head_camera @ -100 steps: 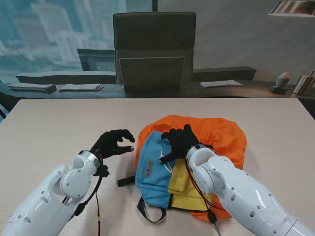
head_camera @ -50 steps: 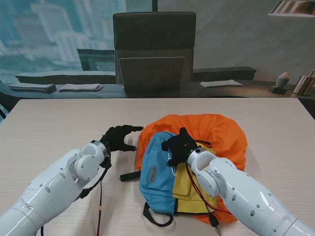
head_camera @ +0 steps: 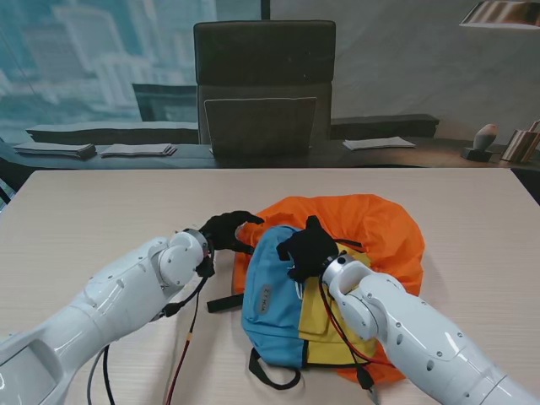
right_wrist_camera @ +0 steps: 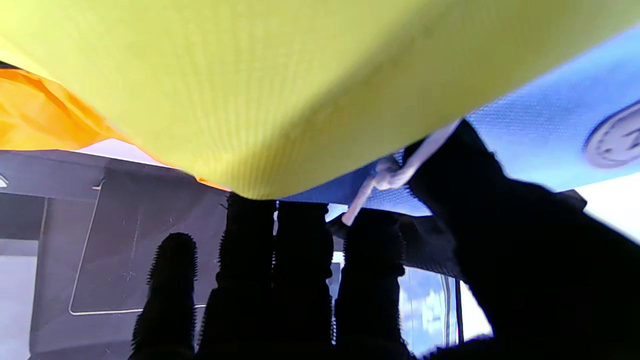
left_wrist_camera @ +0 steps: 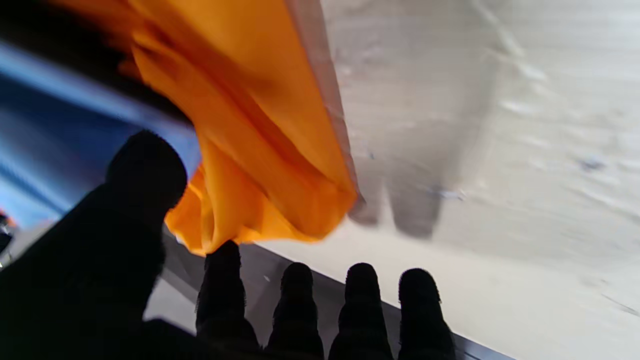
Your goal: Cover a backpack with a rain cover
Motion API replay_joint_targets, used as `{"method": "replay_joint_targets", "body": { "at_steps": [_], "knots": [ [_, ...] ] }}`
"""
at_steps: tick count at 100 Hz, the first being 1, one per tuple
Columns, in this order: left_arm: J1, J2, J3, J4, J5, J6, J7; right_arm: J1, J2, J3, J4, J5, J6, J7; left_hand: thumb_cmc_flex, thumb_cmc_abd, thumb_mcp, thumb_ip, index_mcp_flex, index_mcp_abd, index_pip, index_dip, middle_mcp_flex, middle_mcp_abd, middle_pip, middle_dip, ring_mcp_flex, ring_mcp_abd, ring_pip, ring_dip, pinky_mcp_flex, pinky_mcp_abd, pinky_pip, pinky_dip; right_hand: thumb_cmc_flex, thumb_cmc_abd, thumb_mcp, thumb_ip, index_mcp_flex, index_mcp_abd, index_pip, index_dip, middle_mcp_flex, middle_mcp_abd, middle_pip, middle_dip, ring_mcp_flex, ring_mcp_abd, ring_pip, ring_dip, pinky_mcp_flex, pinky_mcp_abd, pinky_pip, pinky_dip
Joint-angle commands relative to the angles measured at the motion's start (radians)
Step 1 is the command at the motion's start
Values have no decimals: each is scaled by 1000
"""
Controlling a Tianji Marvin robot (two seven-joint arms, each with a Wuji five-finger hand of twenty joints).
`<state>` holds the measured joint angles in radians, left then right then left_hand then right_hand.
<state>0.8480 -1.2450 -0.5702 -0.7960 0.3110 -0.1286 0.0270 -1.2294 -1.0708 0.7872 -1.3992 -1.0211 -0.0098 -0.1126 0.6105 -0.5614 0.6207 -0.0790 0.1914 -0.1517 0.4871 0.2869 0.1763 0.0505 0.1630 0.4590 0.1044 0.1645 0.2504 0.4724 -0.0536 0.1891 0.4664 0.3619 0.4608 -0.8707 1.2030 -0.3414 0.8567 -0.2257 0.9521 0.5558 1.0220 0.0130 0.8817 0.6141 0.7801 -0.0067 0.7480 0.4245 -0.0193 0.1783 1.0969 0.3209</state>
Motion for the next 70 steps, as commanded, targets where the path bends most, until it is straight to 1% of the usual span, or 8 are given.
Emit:
{"method": "replay_joint_targets", "body": {
  "at_steps": [1, 20, 25, 34, 48, 54, 63, 70],
  "knots": [
    [-12, -40, 1, 15, -2, -24, -40, -9, -1, 4, 7, -3, -3, 6, -49, -47, -6, -27, -3, 34, 114, 61, -27, -24, -24, -4, -36, -29, -55, -26, -20, 28, -147, -9, 100, 38, 113, 26, 71, -152, 103, 62, 15, 3, 32, 29, 6, -14, 22, 16, -16, 18, 15, 7],
    [-64, -83, 96, 116, 19, -61, -32, -21, -2, 22, 16, -11, -11, -28, -4, -18, 54, -12, 311, 51, 301, 177, 0, -32, 64, 18, -41, -34, -66, -10, -36, 41, -297, 61, 95, 41, 112, 24, 67, -157, 98, 78, 8, -1, 34, 31, 1, -13, 25, 18, -15, 18, 17, 8],
    [-65, -92, 103, 128, 16, -58, -25, -24, -1, 29, 12, -18, -18, -31, 110, -26, -31, -42, 397, -16, 436, 165, 18, -48, 164, 34, -38, -41, -54, -1, -33, 40, -348, 89, 90, 44, 110, 23, 65, -160, 95, 81, 4, -5, 33, 30, -2, -13, 24, 18, -15, 18, 17, 9],
    [-67, -88, 123, 132, 46, -67, -7, -37, 3, 50, -3, -37, -28, -35, 223, 38, -89, -29, 494, -103, 597, 217, 74, -65, 277, 27, -27, -51, -22, 4, -31, 38, -364, 109, 74, 58, 101, 21, 30, -154, 88, 94, -25, -10, 32, 28, -19, -12, 23, 19, -19, 13, 18, 9],
    [-31, -15, 107, 9, 109, -40, -52, -105, 9, 129, -74, -57, -61, -28, 246, 121, -72, -15, 425, 40, 614, 328, 73, -32, 298, -8, -26, -57, -24, -16, -24, 47, -370, 110, -12, 163, -57, 30, -201, -46, 3, -70, -251, -11, -5, -62, -162, -16, 5, 28, -56, -10, 5, 0],
    [7, 28, 70, -78, 136, -14, -89, -146, 12, 166, -113, -59, -86, -18, 237, 133, -52, -3, 392, 72, 623, 390, 92, -14, 295, -18, -22, -58, -9, -14, -11, 50, -371, 104, -112, 189, -82, 153, -262, 33, -147, -66, -356, -2, -25, -131, -240, -21, -28, 21, -66, -12, -9, -13],
    [71, 79, 4, -180, 203, -4, -110, -204, 20, 218, -171, -69, -124, 33, 107, 48, 185, 60, 400, 69, 674, 487, 137, 1, 297, -22, -14, -54, 31, -12, 10, 58, -367, 93, -198, 208, -188, 167, -453, 90, -262, -91, -541, 2, -71, -193, -355, -39, -97, -7, -72, -12, -92, -52],
    [123, 121, -53, -268, 267, 9, -151, -243, 26, 248, -209, -79, -138, 75, 69, 42, 247, 86, 386, 56, 691, 534, 142, -3, 296, -23, -9, -58, 42, -24, 22, 60, -367, 87, -304, 168, -185, 154, -589, 132, -329, -157, -659, 13, -121, -231, -418, -41, -158, -37, -78, -8, -165, -65]
  ]
}}
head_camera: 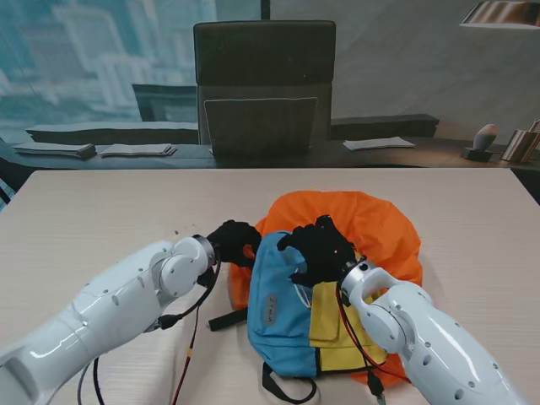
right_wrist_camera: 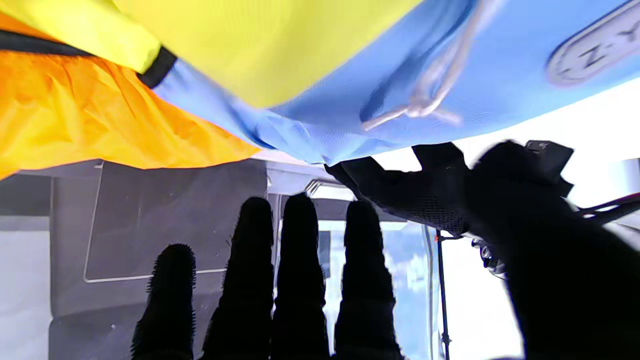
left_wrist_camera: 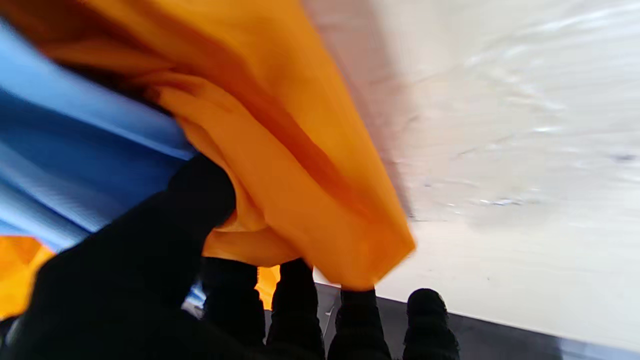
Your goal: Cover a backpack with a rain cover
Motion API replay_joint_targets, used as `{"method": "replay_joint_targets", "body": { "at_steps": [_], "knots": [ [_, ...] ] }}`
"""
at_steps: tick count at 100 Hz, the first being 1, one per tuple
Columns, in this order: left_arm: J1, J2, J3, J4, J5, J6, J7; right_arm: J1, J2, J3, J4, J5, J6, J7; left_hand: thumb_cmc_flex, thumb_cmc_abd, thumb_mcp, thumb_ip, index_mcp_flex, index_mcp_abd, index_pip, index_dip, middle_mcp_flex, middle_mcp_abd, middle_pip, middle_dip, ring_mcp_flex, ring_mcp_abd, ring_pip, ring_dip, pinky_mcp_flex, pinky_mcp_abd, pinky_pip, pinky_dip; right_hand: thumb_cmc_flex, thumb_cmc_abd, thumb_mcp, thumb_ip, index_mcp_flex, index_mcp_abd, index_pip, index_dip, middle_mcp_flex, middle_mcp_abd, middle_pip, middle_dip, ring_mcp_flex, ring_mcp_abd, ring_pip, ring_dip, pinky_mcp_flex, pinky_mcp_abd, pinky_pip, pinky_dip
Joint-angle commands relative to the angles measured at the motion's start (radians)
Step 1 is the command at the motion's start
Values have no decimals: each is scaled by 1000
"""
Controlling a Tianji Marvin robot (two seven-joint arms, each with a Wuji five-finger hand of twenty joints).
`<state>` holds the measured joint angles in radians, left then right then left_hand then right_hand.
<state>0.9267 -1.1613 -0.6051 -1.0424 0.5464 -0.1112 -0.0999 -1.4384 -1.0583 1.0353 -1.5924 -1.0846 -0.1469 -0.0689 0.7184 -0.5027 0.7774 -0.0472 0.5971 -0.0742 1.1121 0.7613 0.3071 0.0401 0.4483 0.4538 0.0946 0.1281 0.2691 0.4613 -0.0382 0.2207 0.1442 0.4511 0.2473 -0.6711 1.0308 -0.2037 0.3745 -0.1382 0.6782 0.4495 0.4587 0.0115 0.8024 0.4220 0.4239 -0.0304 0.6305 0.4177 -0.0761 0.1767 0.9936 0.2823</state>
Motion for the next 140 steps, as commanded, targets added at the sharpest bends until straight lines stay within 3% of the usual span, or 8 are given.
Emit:
{"method": "replay_joint_targets", "body": {
  "at_steps": [1, 42, 66, 77, 82, 89, 110, 140],
  "knots": [
    [53, 40, -27, -30, 36, -8, -28, -39, 15, 4, -22, -15, -3, 41, -44, -21, 100, 60, -20, -22, 67, 65, 13, 7, 11, -18, 1, -21, 25, -15, 7, 28, -44, -3, -102, -37, -11, 14, -124, 50, -61, -57, -109, 15, -47, -42, -71, -17, -46, -33, -24, -6, -70, -27],
    [266, 83, -252, -254, 92, 8, -66, -75, 24, -82, -38, -19, 145, 153, -71, -58, 193, 110, -14, 1, 98, 137, 19, 3, 17, -9, 9, -19, 70, -14, 26, 31, -33, -3, -305, -164, 132, -32, -277, 195, -119, -197, -255, 72, -146, -102, -157, -10, -162, -97, -42, -19, -308, 125],
    [298, 87, -273, -276, 75, -16, -76, 11, 24, -187, 50, -52, 194, 94, -77, -66, 212, 124, -24, 12, 119, 151, 77, 34, 34, 2, 53, 20, 145, 3, -10, 27, 198, 22, -53, -225, 147, -4, 6, 100, 53, -109, 112, 32, -4, -28, 51, 10, -14, -23, -21, 9, -158, 151],
    [317, 86, -289, -288, 65, -17, -74, 50, 20, -232, 103, -47, 186, 31, -67, -82, 227, 125, -28, 58, 134, 156, 202, 90, 44, 17, 168, 109, 185, 18, -32, 47, 423, -112, 129, -228, 221, 16, 284, -21, 178, 7, 415, -13, 82, 6, 214, 16, 84, 18, -11, 19, 26, 99],
    [327, 86, -298, -298, 60, -20, -76, 60, 18, -246, 119, -48, 190, 11, -62, -83, 226, 121, -32, 65, 141, 165, 210, 90, 50, 22, 181, 112, 194, 22, -28, 49, 432, -117, 234, -276, 229, -144, 384, -124, 317, -100, 549, -21, 91, 31, 284, 12, 118, 26, -7, 22, 106, 40],
    [344, 90, -316, -316, 78, -29, -74, 72, 12, -263, 147, -47, 195, -56, -67, -81, 230, 119, -34, 60, 143, 168, 211, 80, 52, 27, 186, 100, 202, 27, -35, 51, 459, -118, 322, -280, 273, -145, 578, -241, 440, -80, 716, -10, 125, 106, 397, 7, 185, 41, 29, 30, 154, 58],
    [439, 105, -429, -408, 144, -44, -89, 69, 15, -226, 141, -58, 199, -27, -72, -76, 236, 129, -41, 69, 155, 174, 181, 53, 66, 39, 161, 72, 206, 33, -29, 39, 469, -124, 308, -208, 376, -134, 618, -236, 367, 207, 653, 28, 164, 263, 339, 7, 265, 80, -4, 18, 133, 48],
    [555, 100, -581, -544, 92, -25, -88, 47, 12, -176, 125, -44, 194, -13, -67, -75, 230, 138, -46, 72, 158, 180, 188, 57, 65, 40, 174, 77, 209, 34, -34, 38, 511, -112, 288, -230, 429, -151, 626, -244, 336, 315, 599, 2, 149, 284, 292, 9, 254, 82, -13, 15, 118, 36]
  ]
}}
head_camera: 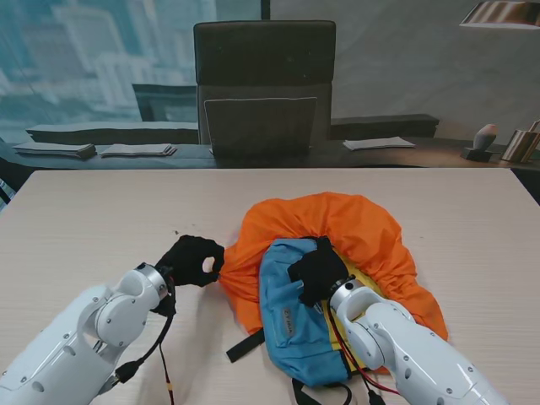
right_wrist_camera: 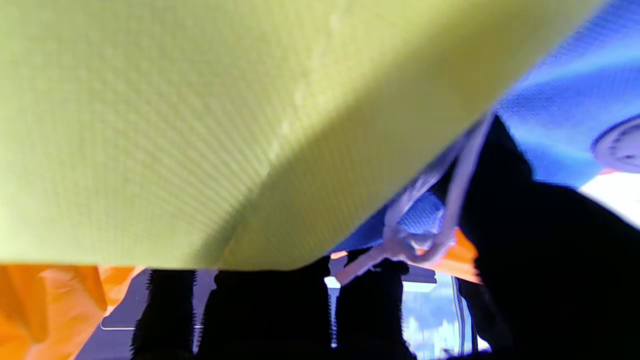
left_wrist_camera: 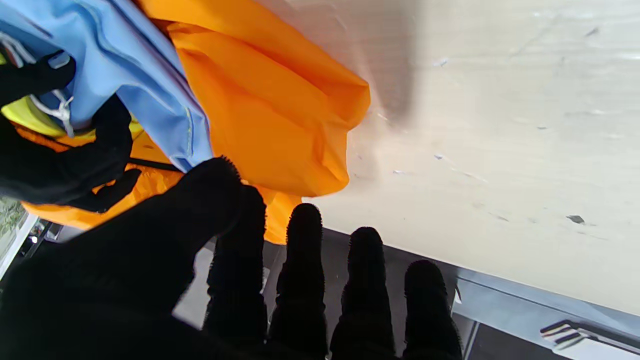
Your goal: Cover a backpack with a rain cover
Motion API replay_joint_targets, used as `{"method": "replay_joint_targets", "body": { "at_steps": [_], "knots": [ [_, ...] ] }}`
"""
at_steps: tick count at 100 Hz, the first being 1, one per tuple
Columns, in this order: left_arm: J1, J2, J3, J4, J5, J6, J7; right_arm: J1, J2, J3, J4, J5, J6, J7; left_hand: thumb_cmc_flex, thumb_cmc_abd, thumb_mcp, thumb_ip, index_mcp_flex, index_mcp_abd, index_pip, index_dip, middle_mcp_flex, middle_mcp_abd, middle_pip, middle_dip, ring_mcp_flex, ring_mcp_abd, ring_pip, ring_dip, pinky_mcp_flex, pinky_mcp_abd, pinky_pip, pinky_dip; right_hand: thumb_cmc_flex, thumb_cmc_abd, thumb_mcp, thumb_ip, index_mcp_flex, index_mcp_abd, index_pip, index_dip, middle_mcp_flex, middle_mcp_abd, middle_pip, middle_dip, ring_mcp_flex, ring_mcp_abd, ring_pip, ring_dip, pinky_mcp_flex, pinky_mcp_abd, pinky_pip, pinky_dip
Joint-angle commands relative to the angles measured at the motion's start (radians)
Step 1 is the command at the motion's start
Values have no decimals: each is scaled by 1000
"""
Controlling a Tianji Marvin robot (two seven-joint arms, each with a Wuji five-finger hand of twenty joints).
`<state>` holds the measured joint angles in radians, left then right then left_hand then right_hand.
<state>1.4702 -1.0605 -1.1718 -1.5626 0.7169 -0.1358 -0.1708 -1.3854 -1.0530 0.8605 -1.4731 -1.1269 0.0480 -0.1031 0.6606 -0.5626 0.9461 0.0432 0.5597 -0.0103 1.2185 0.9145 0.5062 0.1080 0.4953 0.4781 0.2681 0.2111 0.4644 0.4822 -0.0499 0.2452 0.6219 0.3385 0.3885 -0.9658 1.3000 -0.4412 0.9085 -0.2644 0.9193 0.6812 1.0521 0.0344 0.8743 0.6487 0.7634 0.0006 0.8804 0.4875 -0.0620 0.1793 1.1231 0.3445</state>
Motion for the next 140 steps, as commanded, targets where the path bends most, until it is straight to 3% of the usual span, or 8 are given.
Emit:
{"method": "replay_joint_targets", "body": {
  "at_steps": [1, 12, 23, 43, 56, 97, 115, 140],
  "knots": [
    [14, -2, -16, -26, -96, 0, -16, -5, 7, -2, 6, -1, -2, 22, -4, -16, 59, 47, -10, 12, 51, 27, -12, -8, 17, 15, 0, -5, 12, 13, -24, 14, 32, 0, 146, 65, 160, 87, 91, -119, 92, 89, -6, -29, 69, 57, -56, -22, -1, 11, -28, 13, -15, -28],
    [38, -17, -36, -50, -196, -4, 7, -1, 10, 2, 5, 27, -35, 67, -3, -19, 52, 49, 0, 2, 38, 27, 9, -10, 11, 14, 33, 3, 11, 15, -24, 22, 47, 2, 155, 87, 152, 85, 77, -120, 71, 158, -208, -24, -141, -166, -158, -33, -133, -34, -30, -4, -113, -70],
    [34, -16, -39, -59, -198, 32, -4, 5, 9, -2, 15, 45, -58, 66, 40, 11, -64, 25, -7, -55, -56, -31, 9, -29, -3, 20, 43, 11, -4, 18, -28, 31, 28, -12, 169, 104, 144, 86, 63, -143, 65, 220, -17, -1, -208, -323, -69, -15, -190, -68, -25, -12, -71, -51],
    [-69, -39, 67, 47, -147, 78, 103, 14, 6, -28, 32, 41, -49, 33, -94, 207, -762, -81, -335, 48, -696, -583, -299, -12, -174, -94, -165, -38, -142, -41, -20, 8, -153, -54, 160, 116, 135, 85, 49, -156, 62, 223, 100, -2, -125, -225, -15, -28, -161, -61, -24, -14, -25, -34],
    [-178, -39, 174, 139, -113, 84, 95, 10, 4, -30, 29, 50, -40, 30, -62, 199, -895, -80, -403, 13, -939, -724, -341, -52, -345, -158, -203, -92, -314, -110, -30, -10, -374, -29, 161, 123, 127, 87, 41, -152, 66, 219, 103, 4, -76, -160, -8, -26, -144, -54, -23, -15, -21, -32],
    [-476, -66, 525, 404, -15, 160, 118, -2, 4, -17, 36, 46, -79, -9, -60, 108, -424, -82, -263, 21, -551, -524, -180, -62, -33, 34, -121, -78, -152, -3, -5, 17, -504, 81, 175, 91, 151, 87, 54, -169, 79, 227, 114, 18, 23, -41, 31, -34, -37, -12, -13, -11, 11, -15],
    [-535, -109, 604, 525, -70, 149, 192, -10, 5, -3, 36, 37, -114, -32, 176, 168, -535, -108, 79, -301, -169, -450, 208, -212, 107, 239, 70, -91, 56, 48, 48, 23, -523, 71, 176, 73, 166, 86, 74, -183, 74, 234, 118, 21, 39, -23, 45, -42, -4, -2, 2, -3, 19, -10],
    [-421, -99, 456, 437, -80, 111, 253, -28, 5, 39, 15, 24, -122, -44, 142, 180, -406, -61, 23, -331, -150, -151, 217, -259, 35, 432, 84, -127, 124, 62, 78, 19, -484, 89, 174, 47, 191, 84, 102, -172, 69, 231, 136, 39, 57, -7, 80, -28, 42, -5, 31, 6, 32, 0]
  ]
}}
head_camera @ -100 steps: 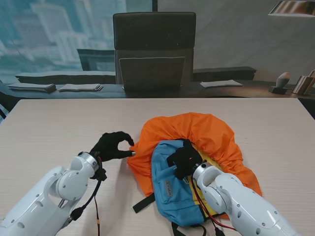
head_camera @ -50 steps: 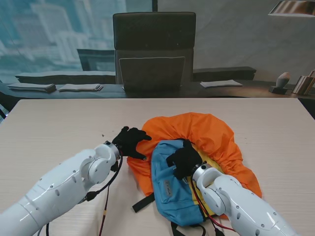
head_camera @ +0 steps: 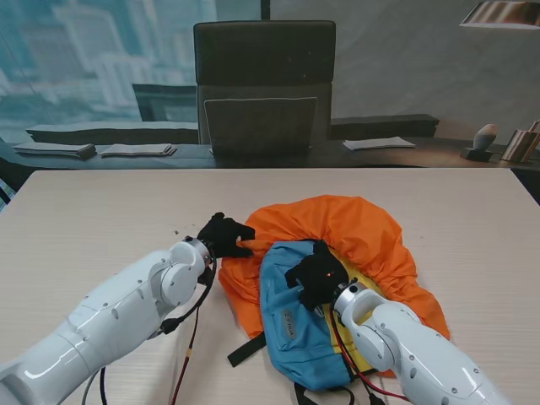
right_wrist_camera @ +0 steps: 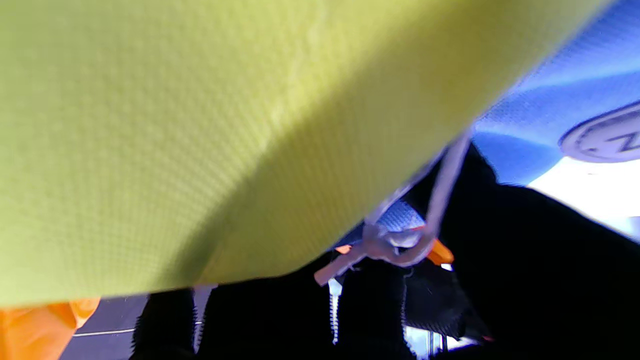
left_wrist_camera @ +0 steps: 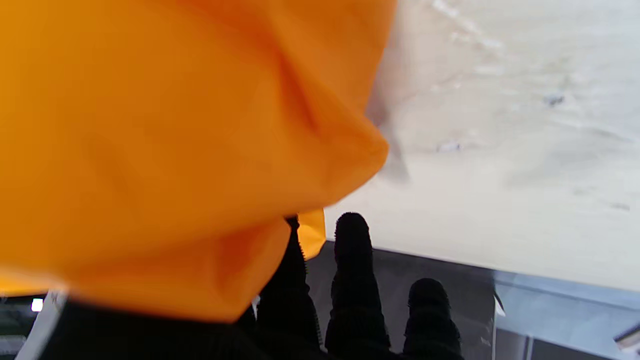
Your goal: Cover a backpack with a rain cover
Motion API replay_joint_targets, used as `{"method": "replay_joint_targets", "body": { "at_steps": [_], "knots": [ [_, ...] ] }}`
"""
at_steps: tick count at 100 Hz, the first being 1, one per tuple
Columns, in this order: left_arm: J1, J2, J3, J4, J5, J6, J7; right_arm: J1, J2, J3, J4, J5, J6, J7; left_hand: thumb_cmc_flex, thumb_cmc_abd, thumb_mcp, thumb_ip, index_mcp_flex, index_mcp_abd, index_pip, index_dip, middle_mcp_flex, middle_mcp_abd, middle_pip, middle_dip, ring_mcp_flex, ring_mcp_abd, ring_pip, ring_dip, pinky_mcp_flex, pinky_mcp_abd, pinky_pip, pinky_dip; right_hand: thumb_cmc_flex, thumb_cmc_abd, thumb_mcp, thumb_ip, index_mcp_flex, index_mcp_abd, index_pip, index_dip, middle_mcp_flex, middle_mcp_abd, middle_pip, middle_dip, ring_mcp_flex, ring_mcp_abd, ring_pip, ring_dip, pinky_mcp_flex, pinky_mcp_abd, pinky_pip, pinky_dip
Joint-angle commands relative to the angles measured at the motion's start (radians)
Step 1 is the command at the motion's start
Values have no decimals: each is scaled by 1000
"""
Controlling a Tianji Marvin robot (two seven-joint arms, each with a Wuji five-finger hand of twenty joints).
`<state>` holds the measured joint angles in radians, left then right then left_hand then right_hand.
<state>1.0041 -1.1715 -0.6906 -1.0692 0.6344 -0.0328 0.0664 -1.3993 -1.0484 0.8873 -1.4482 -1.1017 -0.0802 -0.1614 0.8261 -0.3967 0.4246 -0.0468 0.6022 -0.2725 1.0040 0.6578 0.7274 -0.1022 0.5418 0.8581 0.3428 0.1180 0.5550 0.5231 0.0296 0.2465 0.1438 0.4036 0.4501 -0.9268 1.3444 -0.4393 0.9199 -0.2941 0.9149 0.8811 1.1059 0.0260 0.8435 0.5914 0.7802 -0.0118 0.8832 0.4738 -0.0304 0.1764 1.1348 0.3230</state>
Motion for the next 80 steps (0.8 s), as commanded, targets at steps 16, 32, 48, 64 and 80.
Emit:
{"method": "replay_joint_targets", "body": {
  "at_steps": [16, 32, 48, 64, 80],
  "knots": [
    [146, 21, -162, -168, 11, 31, 41, -29, 4, 48, -32, -4, -7, 48, -12, 46, 123, 22, -80, -76, 75, 219, -60, -69, -28, 100, 1, -56, 52, 27, -92, -7, 308, -12, 117, 5, 151, 80, 95, -130, 73, 30, 83, 54, 91, 57, 72, -11, 59, 3, 13, 5, 24, 25],
    [215, -3, -259, -220, -152, 8, 66, -32, 9, 56, -39, -9, -13, 85, 33, 58, 87, 10, -89, -58, 89, 250, -80, -65, -30, 108, -12, -58, 55, 31, -96, -16, 395, -90, 119, 6, 148, 80, 96, -127, 72, 31, 81, 57, 92, 62, 82, -9, 65, -6, 32, -13, 26, 29],
    [277, 0, -329, -279, -212, -63, 56, -27, -2, 42, -20, -13, 52, 13, -12, -30, 267, 16, -16, 11, 88, 344, -21, -22, -67, 147, 9, -19, 50, 43, -99, 0, 398, -98, 123, 1, 150, 80, 99, -115, 73, 31, 83, 72, 101, 70, 96, 11, 85, -5, 67, 10, 36, 37],
    [336, 13, -386, -362, -257, -85, 2, 1, -21, 26, -6, -14, 142, -91, -26, -68, 329, 10, 28, 34, 62, 356, 19, 28, -77, 147, 48, 4, 44, 42, -100, 14, 418, -75, 127, -4, 149, 81, 101, -101, 77, 23, 88, 86, 107, 71, 95, 25, 101, -5, 73, 22, 47, 46],
    [362, 22, -408, -412, -264, -83, -31, 43, -39, 6, 16, -27, 211, -198, -35, -75, 348, 10, 45, 52, 46, 347, 50, 38, -91, 152, 86, 22, 48, 46, -98, 24, 457, -66, 127, -6, 149, 81, 100, -97, 82, 14, 89, 90, 107, 66, 92, 29, 109, -11, 69, 25, 60, 56]
  ]
}}
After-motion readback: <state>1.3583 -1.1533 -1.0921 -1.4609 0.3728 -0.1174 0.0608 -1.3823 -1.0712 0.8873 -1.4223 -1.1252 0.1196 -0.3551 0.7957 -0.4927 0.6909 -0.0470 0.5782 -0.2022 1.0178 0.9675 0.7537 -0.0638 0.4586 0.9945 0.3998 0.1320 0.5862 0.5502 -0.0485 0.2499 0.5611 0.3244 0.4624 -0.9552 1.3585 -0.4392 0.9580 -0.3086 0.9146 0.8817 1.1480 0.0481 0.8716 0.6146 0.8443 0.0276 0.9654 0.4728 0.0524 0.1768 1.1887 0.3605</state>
